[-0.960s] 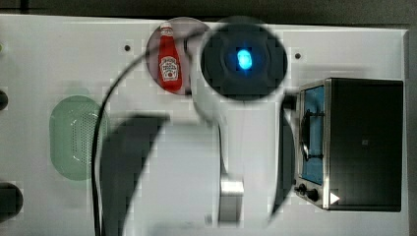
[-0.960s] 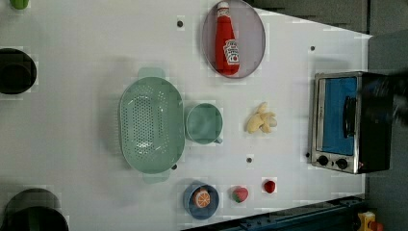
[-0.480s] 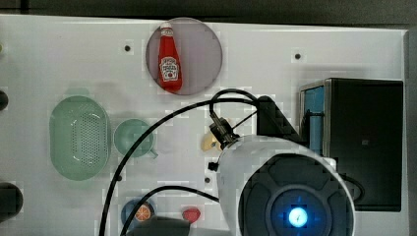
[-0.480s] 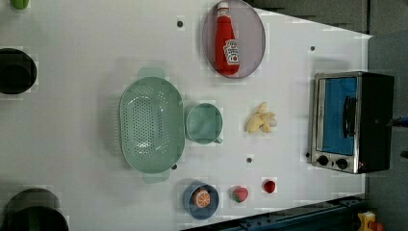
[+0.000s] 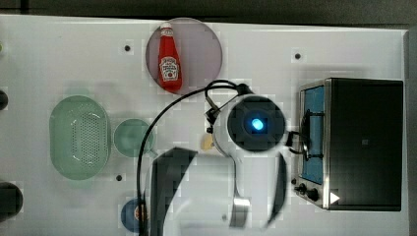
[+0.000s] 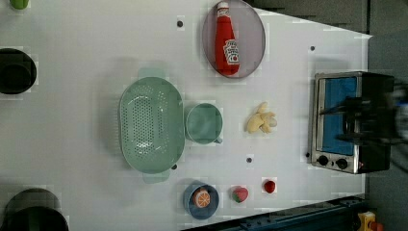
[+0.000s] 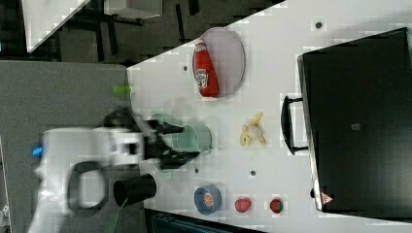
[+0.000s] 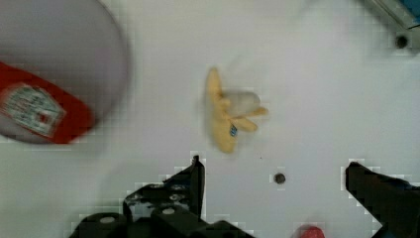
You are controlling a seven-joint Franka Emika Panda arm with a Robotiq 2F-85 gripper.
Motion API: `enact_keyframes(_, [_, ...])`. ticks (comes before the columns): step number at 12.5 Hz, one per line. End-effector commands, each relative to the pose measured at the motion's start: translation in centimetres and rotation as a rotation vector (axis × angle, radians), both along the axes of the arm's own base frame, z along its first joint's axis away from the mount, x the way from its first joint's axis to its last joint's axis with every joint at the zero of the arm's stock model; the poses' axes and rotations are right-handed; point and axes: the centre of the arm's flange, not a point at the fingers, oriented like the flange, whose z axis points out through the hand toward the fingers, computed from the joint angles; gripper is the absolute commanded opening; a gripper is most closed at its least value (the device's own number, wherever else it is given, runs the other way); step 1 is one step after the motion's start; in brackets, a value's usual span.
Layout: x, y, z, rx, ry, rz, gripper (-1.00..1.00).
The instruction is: Pick Banana and place it in mug.
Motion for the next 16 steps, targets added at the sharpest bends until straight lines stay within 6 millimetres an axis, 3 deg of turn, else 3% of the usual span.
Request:
enact_keyframes(1, [-0.6,0.3,-7.3,0.023,-0.002,0.223,1.0])
enact_keyframes(7, [-1.2,0.4,-18.1,0.043,-0.04,0.416,1.0])
enact_keyframes(10, [-1.4,0.4,-21.9,0.045,-0.048,0.414,1.0])
enact_keyframes(13, [-1.7,0.5,-24.1,0.048,-0.044,0.41,0.98])
enact_keyframes(16, [-1.8,0.3,-24.5,0.039,-0.071,0.406,0.29])
